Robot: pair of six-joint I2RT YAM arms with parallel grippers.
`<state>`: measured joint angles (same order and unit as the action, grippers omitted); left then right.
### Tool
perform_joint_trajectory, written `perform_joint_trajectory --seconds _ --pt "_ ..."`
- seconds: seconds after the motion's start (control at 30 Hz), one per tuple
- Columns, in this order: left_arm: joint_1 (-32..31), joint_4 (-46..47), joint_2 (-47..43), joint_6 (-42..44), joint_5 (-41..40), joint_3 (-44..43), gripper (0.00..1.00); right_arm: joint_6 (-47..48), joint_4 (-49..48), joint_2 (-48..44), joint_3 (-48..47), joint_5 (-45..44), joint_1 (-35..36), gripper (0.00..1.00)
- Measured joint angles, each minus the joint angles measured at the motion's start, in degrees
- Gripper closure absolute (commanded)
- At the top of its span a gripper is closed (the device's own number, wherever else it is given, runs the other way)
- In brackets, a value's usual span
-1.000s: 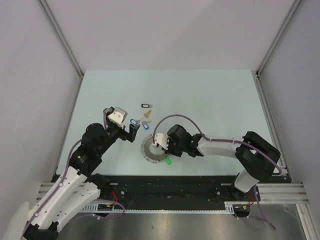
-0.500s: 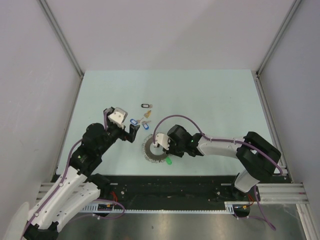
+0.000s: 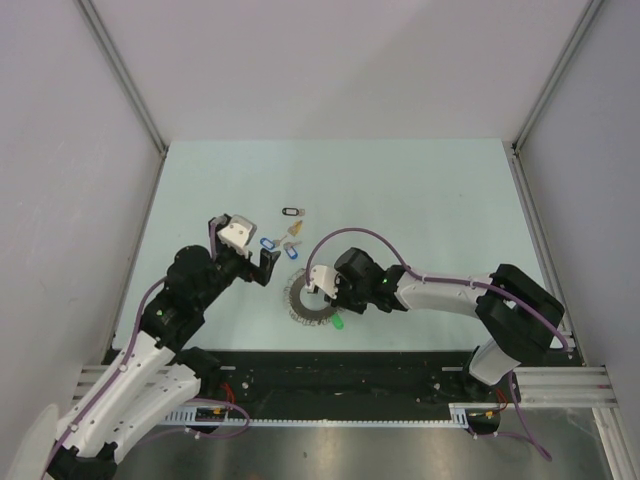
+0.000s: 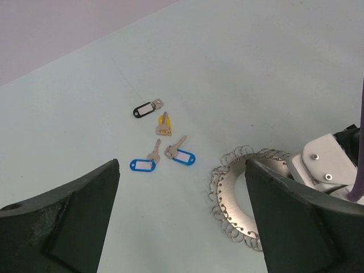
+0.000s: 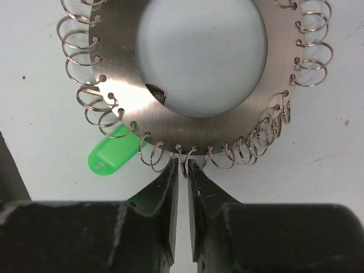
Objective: Put the keys on the keyring
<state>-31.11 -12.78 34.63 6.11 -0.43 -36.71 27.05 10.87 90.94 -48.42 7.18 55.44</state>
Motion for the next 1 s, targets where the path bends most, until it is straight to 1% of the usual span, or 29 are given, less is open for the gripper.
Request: perform_joint_trajectory --seconds 0.07,0.17,0.43,0.6,0.73,1.0 --pt "0.0 0.0 0.1 0.0 0.2 0.0 0.04 0.0 0.0 0.0 -0.1 0.3 0.0 0.94" --pt "0.0 -0.2 0.3 0.0 0.6 0.0 0.04 0.1 0.0 0.0 -0.3 0.8 0.0 1.0" --pt "0.0 -0.3 0.7 0.0 1.2 0.0 0.04 0.0 0.7 -0.2 -0.5 1.6 0.0 1.0" --pt "0.0 -0.3 1.5 0.0 2.9 0.0 0.05 0.0 1.5 -4.1 -0.5 2.8 0.0 1.0" --pt "0.0 -0.2 2.9 0.4 6.4 0.0 0.07 0.2 1.0 -10.1 -0.6 4.1 -0.5 1.0" --pt "0.0 0.3 8.6 1.5 20.4 -0.2 0.1 0.7 -2.5 -21.4 -0.8 8.7 -2.7 1.0"
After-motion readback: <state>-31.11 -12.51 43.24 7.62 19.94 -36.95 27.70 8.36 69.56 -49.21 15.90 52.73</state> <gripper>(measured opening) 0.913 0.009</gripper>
